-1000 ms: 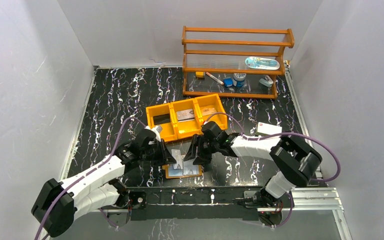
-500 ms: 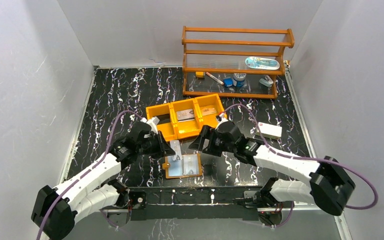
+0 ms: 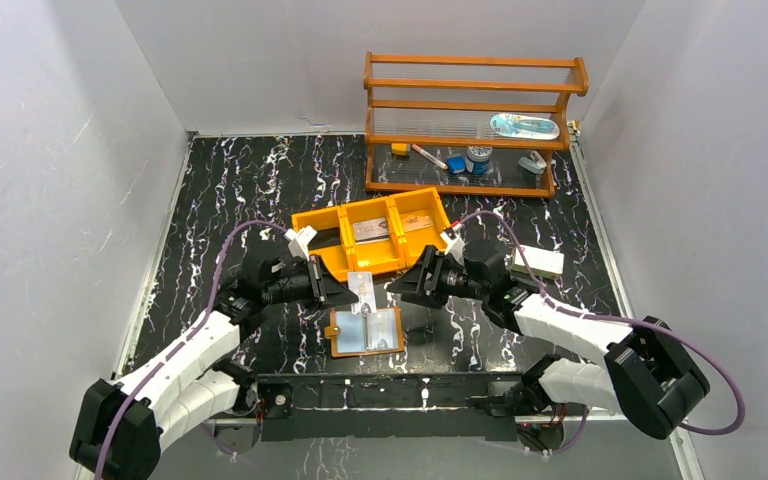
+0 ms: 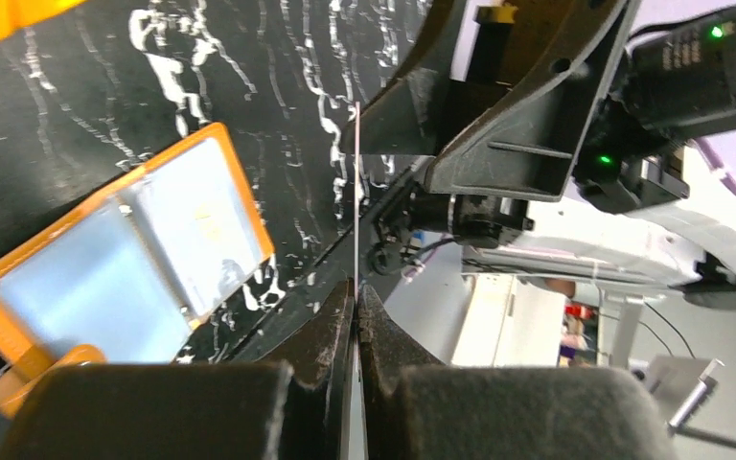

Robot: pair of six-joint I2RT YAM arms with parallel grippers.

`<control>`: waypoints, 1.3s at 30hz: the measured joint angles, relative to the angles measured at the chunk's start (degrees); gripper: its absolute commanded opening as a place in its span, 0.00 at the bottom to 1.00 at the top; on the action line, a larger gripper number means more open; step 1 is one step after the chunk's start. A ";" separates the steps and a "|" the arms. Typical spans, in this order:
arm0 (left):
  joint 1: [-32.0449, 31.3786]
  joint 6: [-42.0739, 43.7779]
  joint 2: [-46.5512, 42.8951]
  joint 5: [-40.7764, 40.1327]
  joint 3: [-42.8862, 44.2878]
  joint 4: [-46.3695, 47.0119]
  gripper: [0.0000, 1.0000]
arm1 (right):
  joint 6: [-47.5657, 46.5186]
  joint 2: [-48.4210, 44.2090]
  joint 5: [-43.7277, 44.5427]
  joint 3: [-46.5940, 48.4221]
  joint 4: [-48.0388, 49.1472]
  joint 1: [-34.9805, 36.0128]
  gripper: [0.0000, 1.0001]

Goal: Take the credit cards out of the card holder

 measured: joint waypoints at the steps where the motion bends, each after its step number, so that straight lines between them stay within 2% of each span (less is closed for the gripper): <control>1: 0.00 -0.85 0.02 1.20 -0.57 1.90 0.00 | 0.55 0.44 -1.46 0.00 2.03 0.00 0.71; 11: 0.04 -6.05 2.12 8.04 -1.46 14.01 0.00 | 5.66 6.05 -9.68 -0.11 16.98 0.00 0.60; 17: 0.07 -8.66 2.49 9.31 -3.45 18.38 0.00 | 8.07 7.93 -13.60 -0.13 24.79 0.00 0.45; 20: 0.07 -10.97 3.39 10.21 -4.96 21.49 0.00 | 10.29 10.03 -15.39 -0.92 29.97 0.15 0.41; 26: 0.07 -13.88 4.20 11.23 -6.03 26.25 0.00 | 13.05 12.90 -17.09 -1.57 34.84 0.72 0.33; 32: 0.09 -14.88 4.22 12.20 -6.19 28.65 0.00 | 14.10 13.05 -17.59 -1.60 37.70 1.11 0.28; 39: 0.09 -15.56 4.22 13.44 -6.36 30.64 0.00 | 15.34 13.77 -18.51 -1.60 39.95 1.81 0.16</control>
